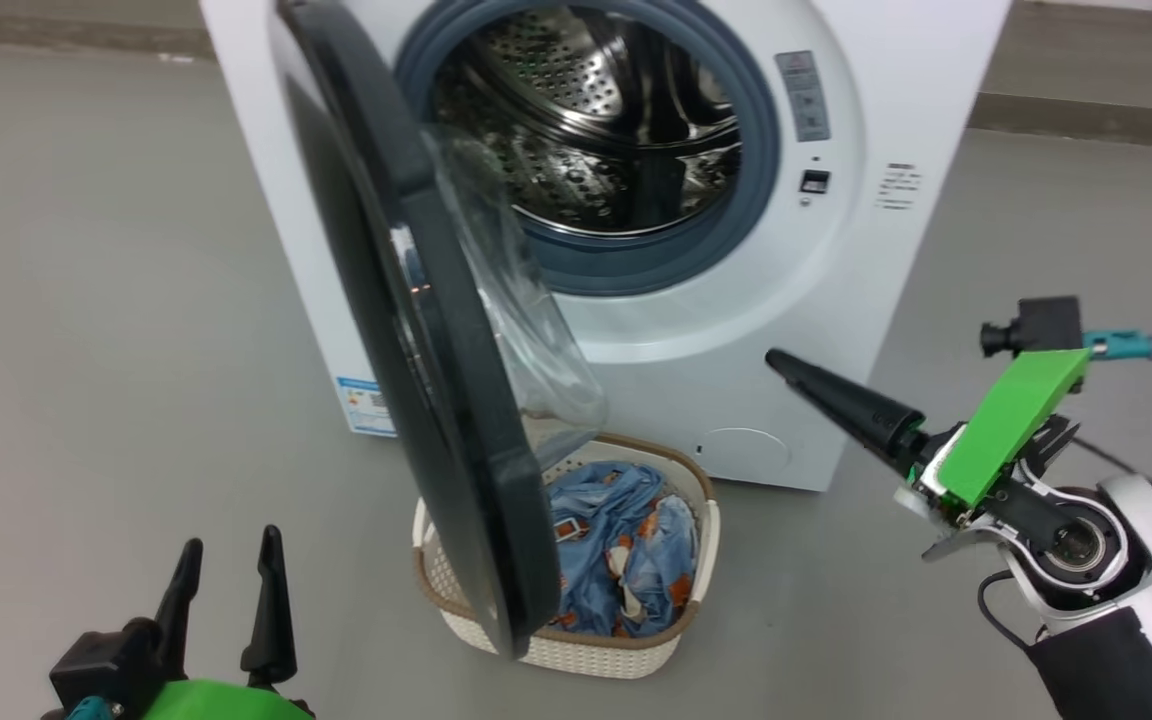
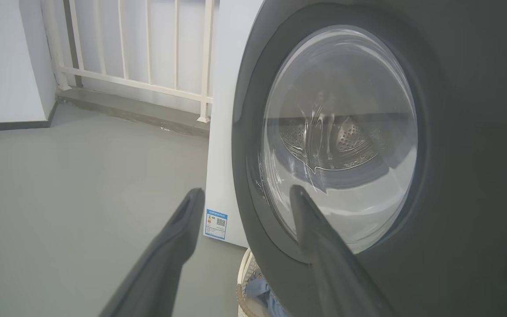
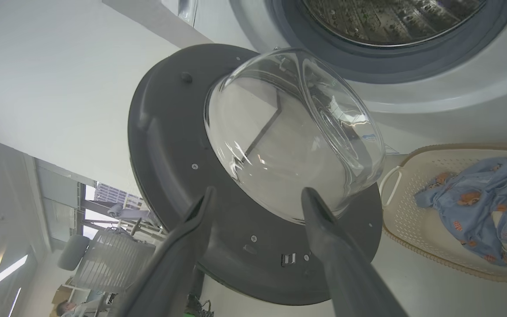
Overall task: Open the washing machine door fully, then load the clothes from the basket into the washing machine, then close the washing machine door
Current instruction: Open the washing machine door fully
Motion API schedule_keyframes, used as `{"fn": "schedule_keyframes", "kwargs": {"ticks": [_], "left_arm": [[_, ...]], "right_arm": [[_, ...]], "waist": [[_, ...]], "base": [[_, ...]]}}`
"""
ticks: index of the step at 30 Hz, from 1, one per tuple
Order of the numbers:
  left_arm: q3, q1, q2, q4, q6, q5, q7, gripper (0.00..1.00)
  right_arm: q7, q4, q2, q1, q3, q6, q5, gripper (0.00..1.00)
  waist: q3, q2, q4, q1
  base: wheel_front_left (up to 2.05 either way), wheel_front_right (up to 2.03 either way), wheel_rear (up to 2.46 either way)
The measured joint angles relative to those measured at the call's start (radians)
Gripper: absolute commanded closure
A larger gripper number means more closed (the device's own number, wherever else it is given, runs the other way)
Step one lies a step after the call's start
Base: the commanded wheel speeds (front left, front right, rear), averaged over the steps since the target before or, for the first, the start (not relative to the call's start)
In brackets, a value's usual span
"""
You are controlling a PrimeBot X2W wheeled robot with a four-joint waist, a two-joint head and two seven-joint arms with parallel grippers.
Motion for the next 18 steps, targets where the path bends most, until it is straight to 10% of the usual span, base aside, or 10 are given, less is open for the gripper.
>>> {"fn": "schedule_keyframes", "kwargs": {"ticks": [18], "left_arm": [[-0.007,-0.002,0.000,-0.016,0.015,-0.005,-0.012,0.00]], "right_arm": [[-0.417,-0.113,-0.160,0.095,0.074,0.000,-0.256,0.00]], "waist": [[-0.007,0.0000,-0.136,0.0000]], "base": [[0.00,0.00,0.00]]}}
